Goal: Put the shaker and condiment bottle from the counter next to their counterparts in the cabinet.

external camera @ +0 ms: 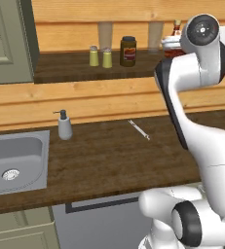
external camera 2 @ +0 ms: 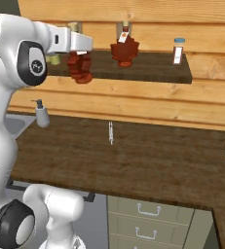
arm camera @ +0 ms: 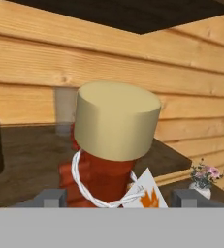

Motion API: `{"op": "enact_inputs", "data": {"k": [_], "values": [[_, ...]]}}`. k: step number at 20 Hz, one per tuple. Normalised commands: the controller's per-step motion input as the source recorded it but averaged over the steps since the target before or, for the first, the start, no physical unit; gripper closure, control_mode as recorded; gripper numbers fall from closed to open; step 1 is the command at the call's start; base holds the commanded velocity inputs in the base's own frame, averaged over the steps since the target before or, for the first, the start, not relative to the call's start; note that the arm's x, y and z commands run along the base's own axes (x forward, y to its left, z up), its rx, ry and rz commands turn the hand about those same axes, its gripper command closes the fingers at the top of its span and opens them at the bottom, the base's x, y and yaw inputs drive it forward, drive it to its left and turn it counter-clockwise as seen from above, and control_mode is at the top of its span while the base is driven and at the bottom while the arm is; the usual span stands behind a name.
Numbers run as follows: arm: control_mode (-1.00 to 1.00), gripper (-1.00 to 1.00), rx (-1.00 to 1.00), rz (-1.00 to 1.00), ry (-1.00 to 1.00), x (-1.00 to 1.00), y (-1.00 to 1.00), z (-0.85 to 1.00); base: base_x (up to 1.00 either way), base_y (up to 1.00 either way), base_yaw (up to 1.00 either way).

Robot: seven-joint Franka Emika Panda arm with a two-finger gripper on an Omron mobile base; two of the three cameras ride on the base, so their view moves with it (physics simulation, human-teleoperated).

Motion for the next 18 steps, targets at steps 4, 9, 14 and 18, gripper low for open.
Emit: {"op": "enact_inputs", "data": {"k": [4, 9, 14, 18], "values": [[-1.0, 1.0, 0.0, -0.07, 0.0, 0.56, 0.0, 0.0, 0.0, 0.0, 0.0], [-1.0, 1.0, 0.01, -0.01, 0.06, 0.41, 0.0, 0.0, 0.0, 0.0, 0.0], [-1.0, 1.0, 0.06, 0.0, 0.11, 0.41, 0.09, 0.0, 0.0, 0.0, 0.0], [-1.0, 1.0, 0.02, 0.0, 0.06, 0.46, 0.0, 0.0, 0.0, 0.0, 0.0]]}}
